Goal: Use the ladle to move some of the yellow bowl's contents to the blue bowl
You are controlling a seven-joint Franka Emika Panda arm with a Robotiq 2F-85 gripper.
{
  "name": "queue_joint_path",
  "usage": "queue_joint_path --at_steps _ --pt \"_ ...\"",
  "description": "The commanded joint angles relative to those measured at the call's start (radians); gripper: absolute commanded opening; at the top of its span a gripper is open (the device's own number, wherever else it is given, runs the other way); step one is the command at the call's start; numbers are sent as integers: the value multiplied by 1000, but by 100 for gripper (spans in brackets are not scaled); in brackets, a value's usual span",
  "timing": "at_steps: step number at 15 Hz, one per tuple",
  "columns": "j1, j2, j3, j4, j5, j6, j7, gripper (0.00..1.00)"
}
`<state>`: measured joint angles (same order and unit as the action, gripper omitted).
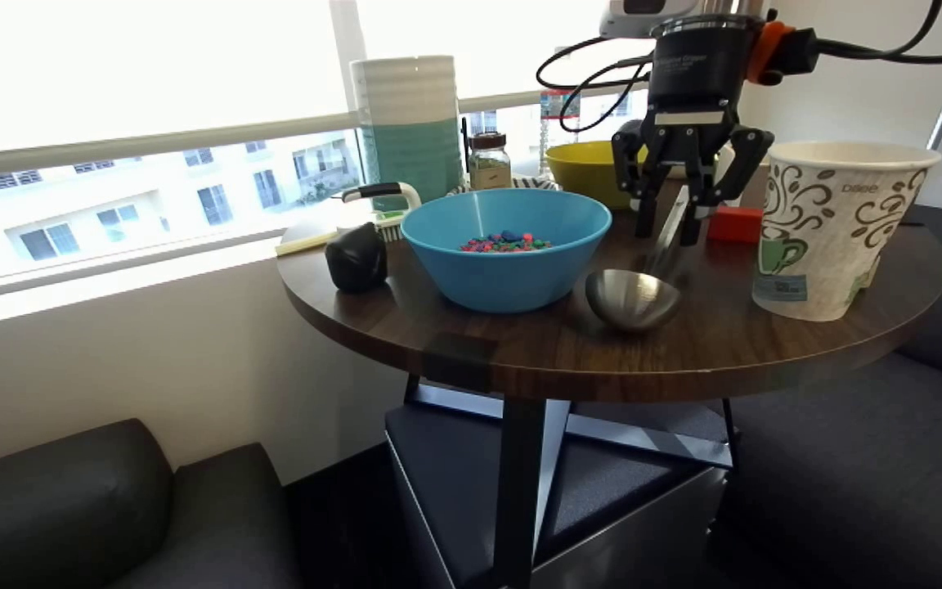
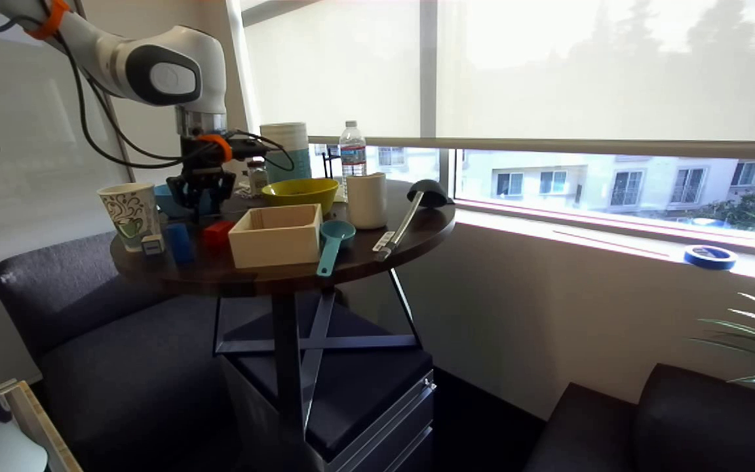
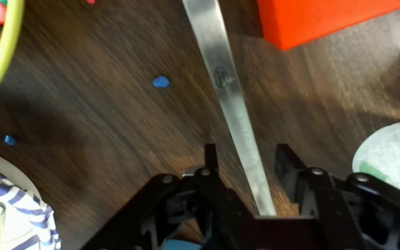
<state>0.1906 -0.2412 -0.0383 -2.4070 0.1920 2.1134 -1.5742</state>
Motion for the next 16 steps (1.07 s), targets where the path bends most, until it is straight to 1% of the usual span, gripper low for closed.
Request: queue_joint_path --at_steps 1,3,4,6,11,16 --pt "-20 2 18 -9 0 20 -8 17" --pt "-21 -1 18 -10 0 20 -9 3" --pt "-21 -4 18 -11 1 20 -9 1" --pt "-23 -8 18 -12 -2 19 -7 3" --pt "-25 -11 18 -11 -7 15 -8 4" --pt "-20 -49 25 -4 -28 -28 -18 4"
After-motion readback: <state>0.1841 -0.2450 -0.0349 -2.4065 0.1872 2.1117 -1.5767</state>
